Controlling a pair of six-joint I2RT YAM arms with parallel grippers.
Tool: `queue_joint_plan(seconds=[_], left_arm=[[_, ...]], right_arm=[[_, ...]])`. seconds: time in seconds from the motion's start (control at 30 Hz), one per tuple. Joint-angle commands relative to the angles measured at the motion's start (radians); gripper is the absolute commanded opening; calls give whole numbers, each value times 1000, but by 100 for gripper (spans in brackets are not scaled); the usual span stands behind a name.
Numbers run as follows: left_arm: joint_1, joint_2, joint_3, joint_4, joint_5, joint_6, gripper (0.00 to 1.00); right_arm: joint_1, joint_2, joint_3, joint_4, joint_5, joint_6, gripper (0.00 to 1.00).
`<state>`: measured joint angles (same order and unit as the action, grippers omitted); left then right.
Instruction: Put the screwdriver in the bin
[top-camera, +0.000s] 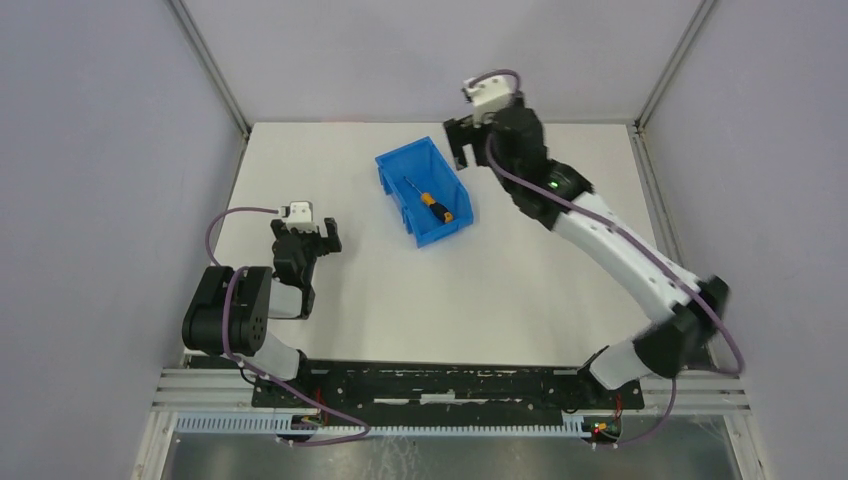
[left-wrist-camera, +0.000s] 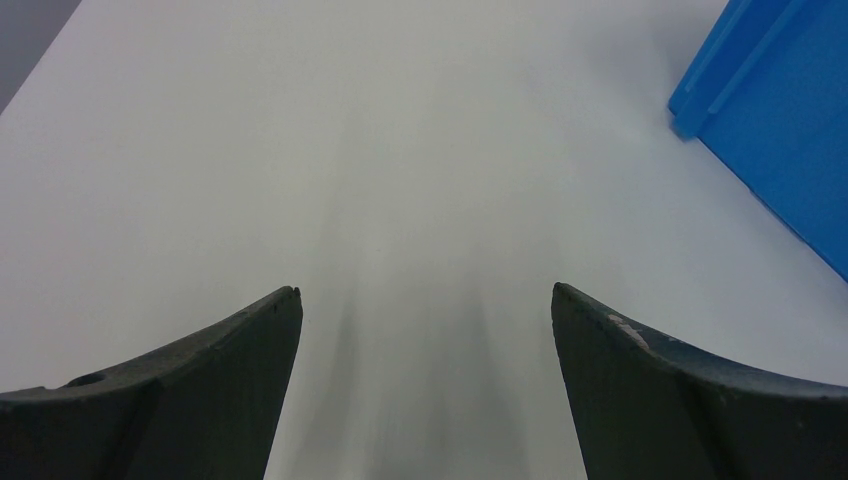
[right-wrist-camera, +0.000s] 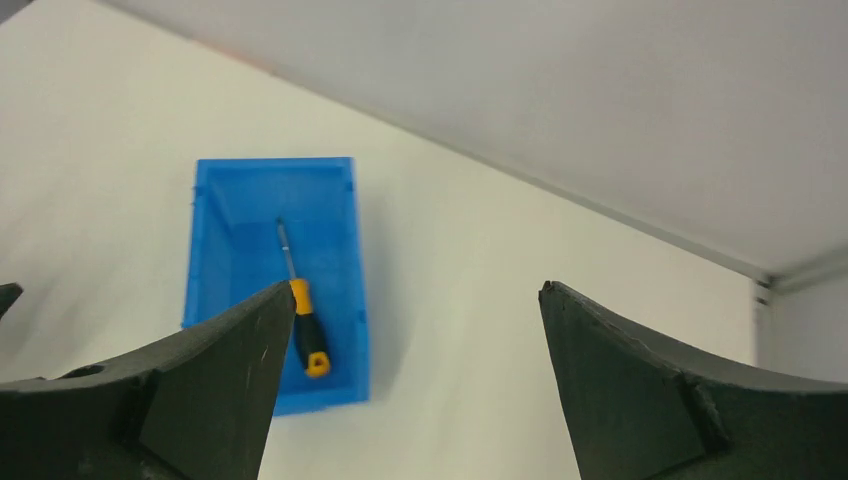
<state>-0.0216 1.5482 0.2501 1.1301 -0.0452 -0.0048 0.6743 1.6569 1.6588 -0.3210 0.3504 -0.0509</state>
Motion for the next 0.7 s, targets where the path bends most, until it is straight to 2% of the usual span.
queue_joint_plan(seconds=[0.0,0.17,0.33,0.43,0.67], left_arm=[[5,-16,3,26,7,-20,100],[5,-16,3,25,7,-21,100],[5,-15,3,26,6,-21,100],[5,-15,3,26,6,-21,100],[5,-15,3,26,6,-21,100]], right_arm=[[-7,-317,-352,62,244,26,98],[-38,-624,-828,209,353,134,98],[-45,-719,-1152,284,424,253,98],[-44,-729,-1245,314,433,282,98],[-45,-752,-1305,402,417,249,98]])
